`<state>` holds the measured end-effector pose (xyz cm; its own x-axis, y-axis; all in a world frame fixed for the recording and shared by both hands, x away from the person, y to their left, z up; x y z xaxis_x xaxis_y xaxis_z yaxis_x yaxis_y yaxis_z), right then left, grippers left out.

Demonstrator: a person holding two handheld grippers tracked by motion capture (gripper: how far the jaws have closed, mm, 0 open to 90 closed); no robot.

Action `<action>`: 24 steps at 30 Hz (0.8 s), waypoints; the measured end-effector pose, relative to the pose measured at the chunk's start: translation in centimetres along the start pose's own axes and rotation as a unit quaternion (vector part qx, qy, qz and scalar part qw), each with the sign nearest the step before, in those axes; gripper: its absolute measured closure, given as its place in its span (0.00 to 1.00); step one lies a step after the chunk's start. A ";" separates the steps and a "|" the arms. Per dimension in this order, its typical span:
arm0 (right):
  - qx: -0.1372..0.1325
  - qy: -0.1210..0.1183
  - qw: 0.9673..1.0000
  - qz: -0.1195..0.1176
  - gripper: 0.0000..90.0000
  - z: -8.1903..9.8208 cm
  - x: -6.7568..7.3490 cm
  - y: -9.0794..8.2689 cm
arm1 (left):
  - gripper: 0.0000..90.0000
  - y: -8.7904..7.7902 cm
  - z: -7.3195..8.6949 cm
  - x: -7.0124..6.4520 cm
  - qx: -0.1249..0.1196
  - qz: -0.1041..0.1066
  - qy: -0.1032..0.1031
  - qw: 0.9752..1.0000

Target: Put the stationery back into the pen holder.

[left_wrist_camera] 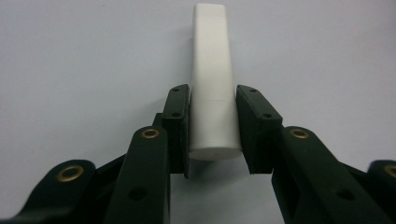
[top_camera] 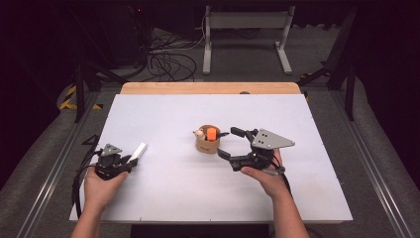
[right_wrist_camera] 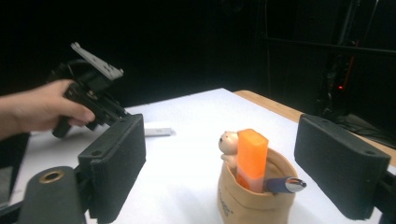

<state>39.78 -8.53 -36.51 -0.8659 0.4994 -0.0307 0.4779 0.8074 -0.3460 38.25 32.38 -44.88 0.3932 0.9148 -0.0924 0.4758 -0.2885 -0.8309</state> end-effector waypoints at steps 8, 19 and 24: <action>0.008 -0.023 1.000 0.015 0.21 0.0 0.2 0.1 | 0.74 -0.8 -0.9 -1.2 -0.020 0.037 0.020 0.999; 0.010 -0.054 0.998 0.026 0.30 -0.1 1.1 0.8 | 0.74 -1.9 -2.3 -3.6 -0.039 0.063 0.052 0.996; 0.011 -0.064 0.997 0.033 0.42 -0.1 1.1 0.7 | 0.74 -2.2 -2.6 -4.2 -0.044 0.071 0.066 0.994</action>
Point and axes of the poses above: each handheld gripper's, and its own axes: y roughly forward along the jaws, z roughly out of its underside, x roughly to its left, the point moved 3 cm from there along y, roughly forward along the jaws, and after that the axes turned 13 degrees about x, right-handed, at the moved point
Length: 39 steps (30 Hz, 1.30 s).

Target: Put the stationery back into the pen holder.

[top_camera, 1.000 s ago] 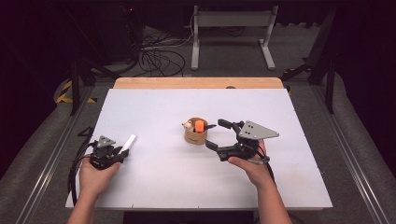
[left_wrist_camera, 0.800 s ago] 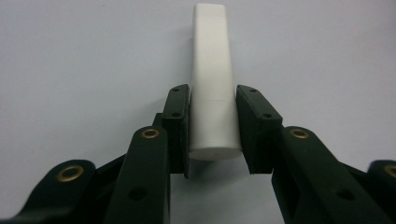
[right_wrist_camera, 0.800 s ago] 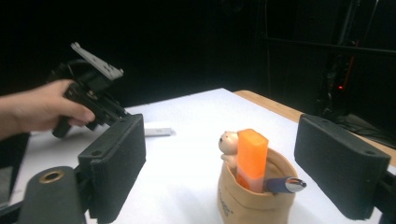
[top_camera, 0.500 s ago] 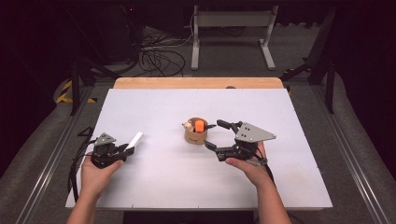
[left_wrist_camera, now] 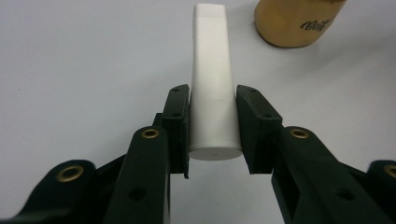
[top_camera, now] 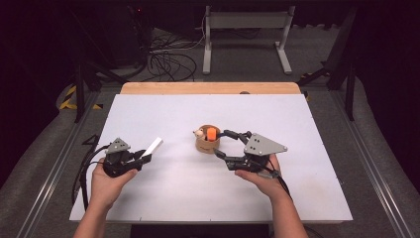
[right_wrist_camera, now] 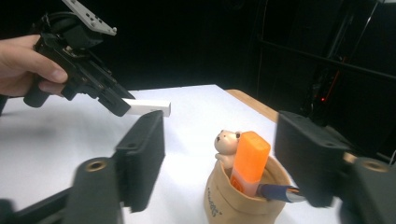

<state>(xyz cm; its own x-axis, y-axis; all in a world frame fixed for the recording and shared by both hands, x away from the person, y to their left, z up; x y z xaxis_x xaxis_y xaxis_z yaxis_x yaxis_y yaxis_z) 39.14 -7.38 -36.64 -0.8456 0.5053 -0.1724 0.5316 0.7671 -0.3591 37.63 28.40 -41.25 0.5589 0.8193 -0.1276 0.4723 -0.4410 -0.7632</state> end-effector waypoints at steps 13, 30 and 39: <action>0.017 -0.053 0.998 0.023 0.53 0.0 0.4 0.1 | 0.74 -0.1 -1.7 -2.3 -0.005 0.031 0.043 0.999; 0.053 -0.123 0.990 0.030 0.58 0.1 1.7 1.0 | 0.74 -0.1 -4.2 -5.1 0.001 0.065 0.097 0.993; 0.067 -0.154 0.985 0.046 0.57 0.1 2.1 1.4 | 0.74 0.3 -5.5 -6.9 0.007 0.087 0.116 0.989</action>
Point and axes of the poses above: each handheld gripper's, and its own axes: y roughly forward along the jaws, z roughly out of its underside, x roughly to its left, the point moved 3 cm from there along y, roughly forward along the jaws, and after that the axes turned 13 degrees about x, right-handed, at the moved point
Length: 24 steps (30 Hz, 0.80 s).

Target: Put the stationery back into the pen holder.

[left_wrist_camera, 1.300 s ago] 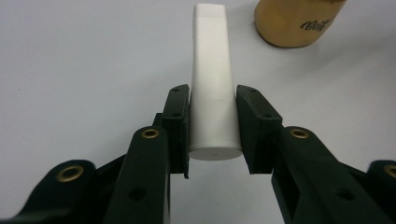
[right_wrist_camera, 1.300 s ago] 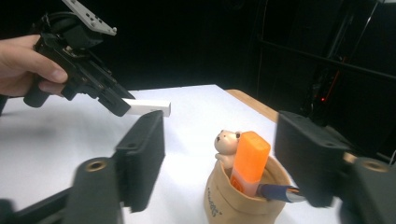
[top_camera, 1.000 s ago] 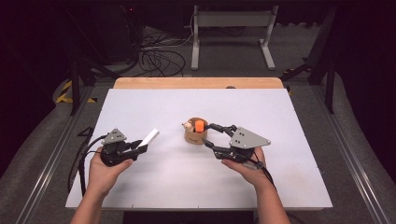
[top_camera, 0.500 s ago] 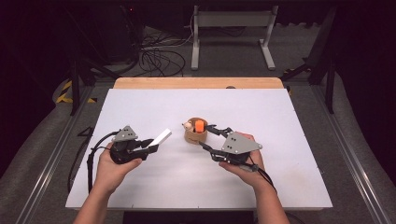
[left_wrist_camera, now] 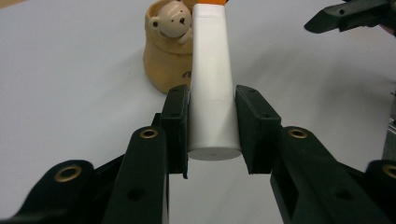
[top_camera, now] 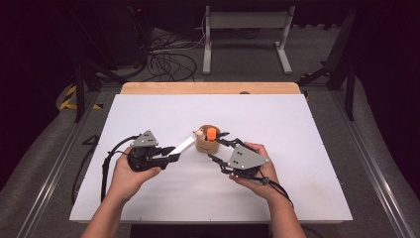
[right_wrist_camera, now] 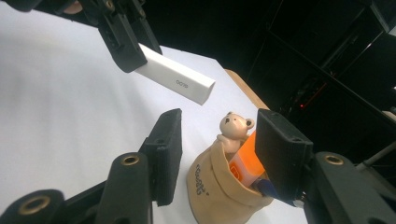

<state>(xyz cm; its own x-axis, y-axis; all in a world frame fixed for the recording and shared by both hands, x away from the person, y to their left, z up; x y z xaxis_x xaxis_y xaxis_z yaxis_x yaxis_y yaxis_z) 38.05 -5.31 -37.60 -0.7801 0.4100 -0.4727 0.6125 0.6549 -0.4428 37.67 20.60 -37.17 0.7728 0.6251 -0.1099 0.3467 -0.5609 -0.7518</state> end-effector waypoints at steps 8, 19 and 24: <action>0.014 -0.029 0.999 0.009 0.56 -0.2 0.5 0.4 | 0.74 0.5 -1.0 -0.8 0.004 0.009 0.015 1.000; 0.023 -0.048 0.998 0.020 0.56 -0.2 0.7 0.7 | 0.74 1.4 -2.1 -1.8 0.012 0.023 0.027 0.999; 0.029 -0.062 0.997 0.028 0.56 -0.1 0.9 0.8 | 0.74 1.8 -2.5 -2.2 0.019 0.031 0.033 0.999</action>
Point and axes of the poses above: each handheld gripper's, and its own axes: y roughly forward along the jaws, z roughly out of its underside, x roughly to its left, the point moved 3 cm from there along y, roughly forward along the jaws, and after that the axes turned 13 degrees about x, right-handed, at the moved point
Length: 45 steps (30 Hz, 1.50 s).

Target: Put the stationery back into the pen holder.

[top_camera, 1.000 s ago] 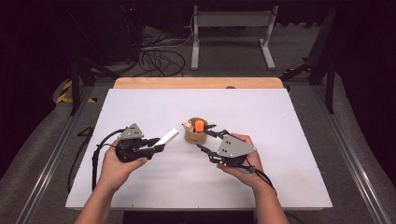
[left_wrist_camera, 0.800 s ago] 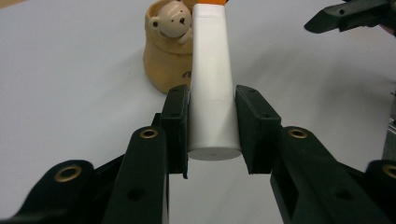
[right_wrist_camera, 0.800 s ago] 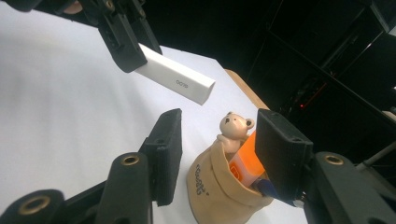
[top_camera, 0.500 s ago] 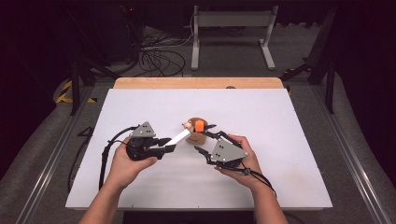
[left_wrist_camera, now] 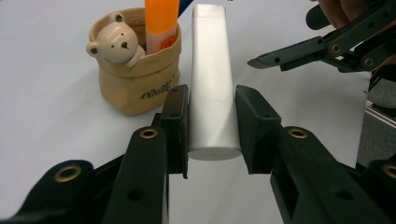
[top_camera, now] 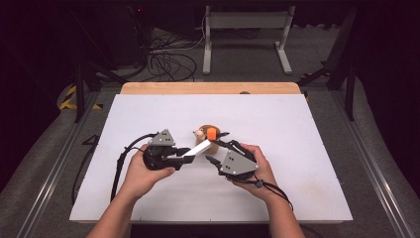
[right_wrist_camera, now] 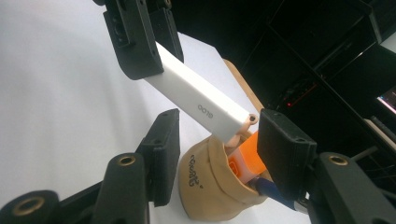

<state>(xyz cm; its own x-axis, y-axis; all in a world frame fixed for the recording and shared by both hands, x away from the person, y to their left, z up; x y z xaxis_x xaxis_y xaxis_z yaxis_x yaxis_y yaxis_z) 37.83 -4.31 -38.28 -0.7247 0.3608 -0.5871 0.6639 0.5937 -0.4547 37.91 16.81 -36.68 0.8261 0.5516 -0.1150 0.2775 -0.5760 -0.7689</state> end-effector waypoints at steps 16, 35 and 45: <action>0.032 -0.055 0.997 0.035 0.57 0.0 0.6 0.5 | 0.74 0.5 -0.8 -0.7 0.010 0.006 0.011 1.000; 0.059 -0.094 0.992 0.057 0.63 0.0 1.0 0.9 | 0.74 0.2 -1.2 -0.9 -0.002 0.018 0.010 1.000; 0.077 -0.110 0.989 0.053 0.71 0.1 1.4 1.1 | 0.74 -0.5 -1.4 -0.7 -0.027 0.030 -0.001 0.999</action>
<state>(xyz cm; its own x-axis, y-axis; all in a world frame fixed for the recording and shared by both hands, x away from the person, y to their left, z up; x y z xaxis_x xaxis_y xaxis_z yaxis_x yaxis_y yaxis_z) 37.54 -3.23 -39.65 -0.6021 0.2395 -0.7617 0.7673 0.4372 -0.4691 37.93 15.85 -35.32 0.8408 0.5167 -0.1614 0.2536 -0.6393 -0.7260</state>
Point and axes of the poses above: each handheld gripper's, and its own axes: y roughly forward along the jaws, z roughly out of its underside, x roughly to its left, the point moved 3 cm from there along y, roughly forward along the jaws, and after that the axes turned 13 degrees about x, right-handed, at the moved point
